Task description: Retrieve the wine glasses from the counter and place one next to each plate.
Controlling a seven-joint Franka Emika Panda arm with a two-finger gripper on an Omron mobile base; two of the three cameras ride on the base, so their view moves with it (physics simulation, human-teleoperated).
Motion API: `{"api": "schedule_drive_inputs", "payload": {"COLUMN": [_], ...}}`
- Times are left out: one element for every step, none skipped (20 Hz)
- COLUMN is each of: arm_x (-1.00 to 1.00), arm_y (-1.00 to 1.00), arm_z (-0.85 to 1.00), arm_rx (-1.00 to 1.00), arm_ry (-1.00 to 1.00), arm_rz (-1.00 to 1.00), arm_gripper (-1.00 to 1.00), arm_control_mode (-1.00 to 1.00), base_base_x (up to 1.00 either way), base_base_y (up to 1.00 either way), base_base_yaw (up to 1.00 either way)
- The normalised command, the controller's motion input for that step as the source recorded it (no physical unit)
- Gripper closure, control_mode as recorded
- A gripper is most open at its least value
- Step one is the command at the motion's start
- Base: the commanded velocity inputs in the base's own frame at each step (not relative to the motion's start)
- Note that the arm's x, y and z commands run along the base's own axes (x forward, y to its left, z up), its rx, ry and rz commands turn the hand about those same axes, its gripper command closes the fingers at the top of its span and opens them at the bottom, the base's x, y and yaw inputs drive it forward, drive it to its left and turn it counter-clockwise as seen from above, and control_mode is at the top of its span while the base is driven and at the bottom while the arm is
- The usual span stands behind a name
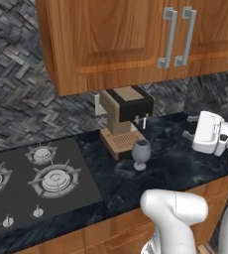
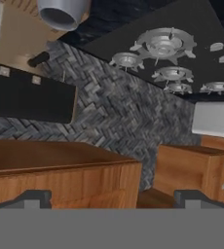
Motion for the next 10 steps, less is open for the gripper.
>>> {"api": "schedule_drive_inputs", "payload": {"arm_x": [0.0,0.0,0.0,0.0,0.0,0.0,0.0,0.0,0.0,0.0], "arm_y": [0.0,0.0,0.0,0.0,0.0,0.0,0.0,0.0,0.0,0.0], "arm_z": [0.0,0.0,0.0,0.0,0.0,0.0,0.0,0.0,0.0,0.0], "arm_rx": [0.0,0.0,0.0,0.0,0.0,0.0,0.0,0.0,0.0,0.0], "arm_ry": [0.0,0.0,0.0,0.0,0.0,0.0,0.0,0.0,0.0,0.0], "arm_rz": [0.0,0.0,0.0,0.0,0.0,0.0,0.0,0.0,0.0,0.0], "arm_gripper": [-1.0,-1.0,-1.0,-1.0,-1.0,-1.0,-1.0,-1.0,-1.0,-1.0], "arm_control_mode": [1.0,1.0,1.0,1.0,1.0,1.0,1.0,1.0,1.0,1.0], "base_base_x": [0.23,0.09,0.0,0.0,0.0,0.0,0.0,0.0,0.0,0.0], "base_base_y": [0.0,0.0,0.0,0.0,-0.04,0.0,0.0,0.0,0.0,-0.01], "base_base_yaw": [0.07,0.07,0.11,0.15,0.17,0.16,0.19,0.21,0.23,0.25]}}
